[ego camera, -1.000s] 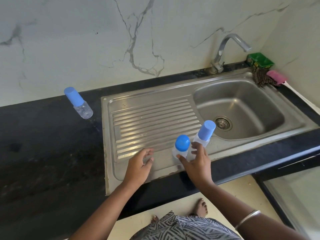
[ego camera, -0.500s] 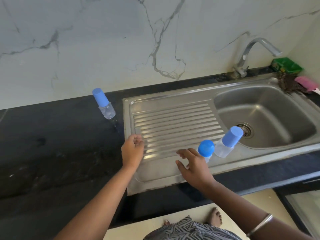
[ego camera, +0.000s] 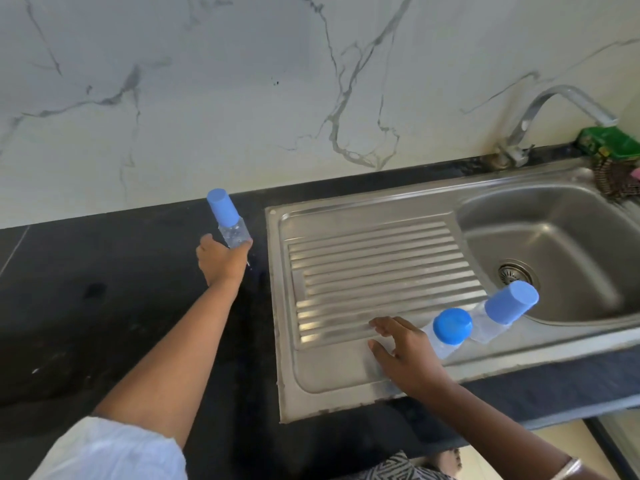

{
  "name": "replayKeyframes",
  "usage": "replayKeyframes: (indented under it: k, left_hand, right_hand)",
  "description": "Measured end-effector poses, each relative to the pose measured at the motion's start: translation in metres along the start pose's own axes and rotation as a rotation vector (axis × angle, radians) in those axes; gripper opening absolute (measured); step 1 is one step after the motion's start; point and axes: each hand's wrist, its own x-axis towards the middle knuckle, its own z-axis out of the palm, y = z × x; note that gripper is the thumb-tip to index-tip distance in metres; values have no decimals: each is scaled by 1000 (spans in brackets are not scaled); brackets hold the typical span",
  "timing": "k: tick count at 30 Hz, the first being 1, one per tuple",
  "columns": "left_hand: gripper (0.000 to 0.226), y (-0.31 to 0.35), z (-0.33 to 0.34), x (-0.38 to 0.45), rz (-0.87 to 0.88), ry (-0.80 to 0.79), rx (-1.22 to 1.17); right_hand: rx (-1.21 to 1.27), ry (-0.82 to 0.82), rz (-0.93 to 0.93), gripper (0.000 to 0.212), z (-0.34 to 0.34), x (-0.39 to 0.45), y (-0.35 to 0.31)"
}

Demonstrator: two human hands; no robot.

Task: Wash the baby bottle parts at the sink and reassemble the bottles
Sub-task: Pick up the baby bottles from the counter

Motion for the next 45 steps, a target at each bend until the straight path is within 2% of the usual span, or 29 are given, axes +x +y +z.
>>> replayKeyframes:
  k: [4,10,16,22,26,30,38,45]
  left_hand:
    - [95,6,2,30,19,-69,-46]
    - [60,5,10,43,145,-114,-11]
    - [51,11,8,7,241,-208,-41]
    - [49,13,15,-91,346,-384,-61]
    - [45,-6,21,-153,459,-483,-61]
    - [51,-25,30,-196,498,-542,-18]
    - [59,-40,47,-245,507,-587,-9]
    - [60,-42,58,-259,535,-568,-39]
  right_hand:
    - [6,3,28,35,-1,1,-2]
    - [-10,-18,43,35,-2,-1,-4]
    - [-1,-28,45,35,-3,-3,-3]
    - [16,-36,26,36,-6,-12,-5]
    - [30,-18,27,37,-16,-23,-3]
    - [0,-27,46,37,-27,-37,3]
    - [-87,22,44,22,-42,-65,14]
    - [-81,90,132,15,-56,-81,32]
